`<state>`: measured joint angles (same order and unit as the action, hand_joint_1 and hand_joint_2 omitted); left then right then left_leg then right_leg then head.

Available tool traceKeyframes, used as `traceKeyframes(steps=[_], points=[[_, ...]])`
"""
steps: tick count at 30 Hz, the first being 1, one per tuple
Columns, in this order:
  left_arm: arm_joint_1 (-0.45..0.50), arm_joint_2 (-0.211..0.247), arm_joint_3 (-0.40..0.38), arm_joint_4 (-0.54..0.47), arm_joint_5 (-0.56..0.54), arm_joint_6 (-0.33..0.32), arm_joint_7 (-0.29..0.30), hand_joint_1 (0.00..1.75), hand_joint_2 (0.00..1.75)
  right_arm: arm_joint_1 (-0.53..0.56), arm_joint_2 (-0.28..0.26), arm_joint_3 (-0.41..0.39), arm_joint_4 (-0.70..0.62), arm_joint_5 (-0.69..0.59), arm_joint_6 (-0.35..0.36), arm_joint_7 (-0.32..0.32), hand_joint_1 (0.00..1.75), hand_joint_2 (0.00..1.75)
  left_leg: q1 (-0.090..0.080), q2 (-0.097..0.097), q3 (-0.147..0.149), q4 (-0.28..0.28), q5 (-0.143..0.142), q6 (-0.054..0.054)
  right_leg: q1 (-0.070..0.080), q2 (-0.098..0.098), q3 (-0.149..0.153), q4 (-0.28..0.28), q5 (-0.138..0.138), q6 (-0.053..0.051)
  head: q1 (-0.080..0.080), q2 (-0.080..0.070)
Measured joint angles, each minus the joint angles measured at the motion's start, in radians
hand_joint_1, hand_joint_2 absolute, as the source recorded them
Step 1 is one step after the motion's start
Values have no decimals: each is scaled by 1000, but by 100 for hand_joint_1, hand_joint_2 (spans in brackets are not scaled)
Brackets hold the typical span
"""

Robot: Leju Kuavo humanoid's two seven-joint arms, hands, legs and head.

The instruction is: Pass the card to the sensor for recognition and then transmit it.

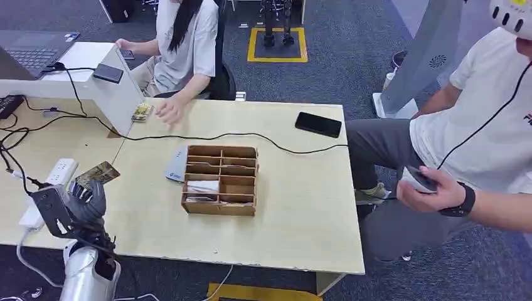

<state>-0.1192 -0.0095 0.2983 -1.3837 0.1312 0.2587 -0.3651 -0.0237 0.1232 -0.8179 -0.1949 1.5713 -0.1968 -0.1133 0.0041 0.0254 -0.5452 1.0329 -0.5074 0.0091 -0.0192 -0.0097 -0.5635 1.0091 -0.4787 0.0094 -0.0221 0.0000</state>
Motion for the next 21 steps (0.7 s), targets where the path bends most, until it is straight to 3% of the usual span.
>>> traceKeyframes(steps=[3, 6, 11, 16, 21], points=[[-22, 6, -6, -27, -34, 32, -33, 175, 175, 0, 0, 6, 0, 0, 6, -2, 0, 175, 0, 0, 0, 0, 0, 0, 0, 0, -1, 0, 0, 0, 0, 0], [-44, 21, -25, -40, -136, 72, -52, 175, 175, 0, 0, 16, 0, 0, 11, -4, 0, 175, 0, 0, -1, 0, 0, 0, 0, 0, -1, 0, 0, 0, 0, 0], [-85, 68, -96, -40, -544, 239, -78, 175, 175, -2, 0, 45, 0, 0, 27, -9, 0, 175, 0, 0, -1, 0, 0, 0, 0, 0, -1, 0, 0, 0, 0, 0], [-140, 120, -158, -19, -910, 412, -58, 175, 175, -6, -4, 80, 0, 0, 35, -31, 0, 175, 0, 1, -1, 0, 0, 0, 0, 1, -1, 0, 0, 0, 0, 0], [-198, 156, -194, 44, -1048, 428, -34, 175, 175, -9, -12, 101, 0, 0, 43, -39, 0, 175, 0, 2, -1, 0, 0, 0, 0, 2, -1, 0, 0, 0, 0, 0]])
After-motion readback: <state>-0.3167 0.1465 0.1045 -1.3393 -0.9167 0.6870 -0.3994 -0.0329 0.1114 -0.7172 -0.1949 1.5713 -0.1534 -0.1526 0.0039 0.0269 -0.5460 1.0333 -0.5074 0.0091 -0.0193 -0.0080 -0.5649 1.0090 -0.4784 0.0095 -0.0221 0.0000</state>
